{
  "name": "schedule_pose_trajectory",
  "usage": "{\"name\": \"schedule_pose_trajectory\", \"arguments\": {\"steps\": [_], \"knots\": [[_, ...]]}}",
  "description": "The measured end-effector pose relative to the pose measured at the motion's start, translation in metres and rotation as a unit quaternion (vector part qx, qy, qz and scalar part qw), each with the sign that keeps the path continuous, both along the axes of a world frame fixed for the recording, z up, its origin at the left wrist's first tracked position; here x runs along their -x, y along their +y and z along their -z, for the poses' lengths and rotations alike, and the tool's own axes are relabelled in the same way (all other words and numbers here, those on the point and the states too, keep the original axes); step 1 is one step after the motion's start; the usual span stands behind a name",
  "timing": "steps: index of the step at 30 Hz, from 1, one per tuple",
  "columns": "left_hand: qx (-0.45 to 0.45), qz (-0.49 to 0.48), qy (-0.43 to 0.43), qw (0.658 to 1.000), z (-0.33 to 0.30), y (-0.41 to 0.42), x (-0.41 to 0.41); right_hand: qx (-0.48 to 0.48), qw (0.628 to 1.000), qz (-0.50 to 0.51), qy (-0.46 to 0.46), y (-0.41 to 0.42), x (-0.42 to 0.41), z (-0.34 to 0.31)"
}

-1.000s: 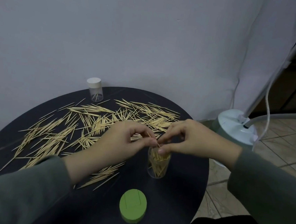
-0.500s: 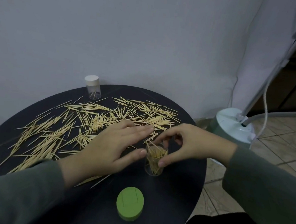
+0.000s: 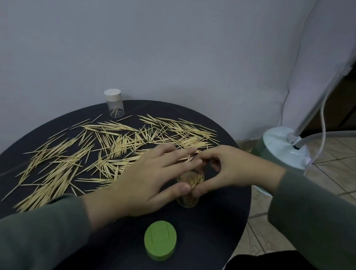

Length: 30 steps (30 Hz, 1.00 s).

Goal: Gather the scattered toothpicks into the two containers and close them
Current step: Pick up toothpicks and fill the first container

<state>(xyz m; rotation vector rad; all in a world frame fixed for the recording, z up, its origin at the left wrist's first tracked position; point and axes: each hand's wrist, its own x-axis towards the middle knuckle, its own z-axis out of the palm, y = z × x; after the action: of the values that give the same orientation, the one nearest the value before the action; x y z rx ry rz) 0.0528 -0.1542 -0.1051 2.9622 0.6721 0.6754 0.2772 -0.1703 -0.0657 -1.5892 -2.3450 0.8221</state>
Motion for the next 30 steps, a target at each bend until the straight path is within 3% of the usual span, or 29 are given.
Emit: {"name": "schedule_pose_trajectory", "arguments": {"steps": [7, 11, 17, 24, 27, 30], "knots": [[-0.105, 0.066, -0.073, 0.99, -0.002, 0.003, -0.004, 0.017, 1.0, 0.005, 0.007, 0.003, -0.003, 0.005], [-0.016, 0.03, -0.109, 0.993, 0.002, 0.005, -0.007, 0.021, 1.0, 0.009, 0.005, 0.004, -0.002, 0.004], [0.126, -0.151, -0.144, 0.97, -0.001, 0.007, -0.018, 0.027, 1.0, 0.011, -0.002, 0.004, -0.002, 0.003], [0.168, -0.109, -0.065, 0.977, -0.007, 0.004, -0.017, 0.046, 0.999, -0.005, -0.013, 0.008, -0.003, 0.004], [0.188, -0.118, -0.145, 0.964, -0.007, 0.007, -0.015, 0.065, 0.997, -0.024, -0.036, 0.011, -0.008, 0.003], [0.203, -0.163, -0.206, 0.943, -0.007, 0.017, -0.014, 0.092, 0.995, -0.033, 0.014, 0.02, -0.017, 0.004]]}}
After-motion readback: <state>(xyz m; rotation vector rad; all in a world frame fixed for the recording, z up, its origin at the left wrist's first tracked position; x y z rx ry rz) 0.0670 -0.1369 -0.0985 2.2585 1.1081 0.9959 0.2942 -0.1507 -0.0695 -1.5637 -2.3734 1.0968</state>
